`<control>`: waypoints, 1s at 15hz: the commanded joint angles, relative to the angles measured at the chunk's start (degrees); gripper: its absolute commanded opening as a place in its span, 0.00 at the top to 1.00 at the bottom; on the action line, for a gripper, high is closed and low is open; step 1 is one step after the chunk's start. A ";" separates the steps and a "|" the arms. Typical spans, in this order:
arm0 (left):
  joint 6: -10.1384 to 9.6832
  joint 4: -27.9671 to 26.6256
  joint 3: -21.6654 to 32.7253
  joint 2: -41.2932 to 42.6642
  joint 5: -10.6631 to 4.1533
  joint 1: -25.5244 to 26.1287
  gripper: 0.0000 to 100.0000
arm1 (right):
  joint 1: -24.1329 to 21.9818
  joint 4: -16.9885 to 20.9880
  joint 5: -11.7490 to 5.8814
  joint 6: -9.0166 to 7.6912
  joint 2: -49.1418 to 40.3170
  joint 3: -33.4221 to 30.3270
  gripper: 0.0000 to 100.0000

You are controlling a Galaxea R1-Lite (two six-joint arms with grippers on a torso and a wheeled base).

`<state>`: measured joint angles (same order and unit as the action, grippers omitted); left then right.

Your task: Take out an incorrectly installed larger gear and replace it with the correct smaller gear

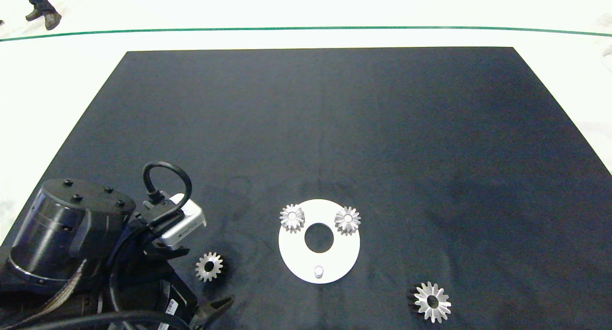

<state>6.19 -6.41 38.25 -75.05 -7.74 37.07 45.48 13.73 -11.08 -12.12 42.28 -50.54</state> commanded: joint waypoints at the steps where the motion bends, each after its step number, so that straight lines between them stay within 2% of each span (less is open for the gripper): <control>1: 1.63 0.44 0.77 -4.32 -1.05 -0.16 0.00 | -0.04 0.16 -0.08 -0.19 0.17 0.01 0.00; 4: 4.09 2.72 1.12 -5.81 -1.05 -0.95 0.00 | 0.04 0.16 -0.08 -0.19 -0.27 0.01 0.00; 8: 6.20 2.98 1.12 -7.66 -0.96 -2.53 0.00 | 0.04 0.16 0.01 -0.19 -0.62 0.01 0.00; 11: 6.64 3.07 1.56 -8.10 -0.87 -4.11 0.00 | 0.04 0.16 0.27 -0.19 -0.62 0.01 0.00; 15: 7.34 2.98 1.56 -8.10 -0.87 -4.46 0.08 | 0.04 0.16 0.27 -0.19 -0.62 0.01 0.00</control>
<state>13.49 -3.46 39.80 -83.08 -8.53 32.68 45.48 13.80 -10.72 -12.20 41.51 -50.54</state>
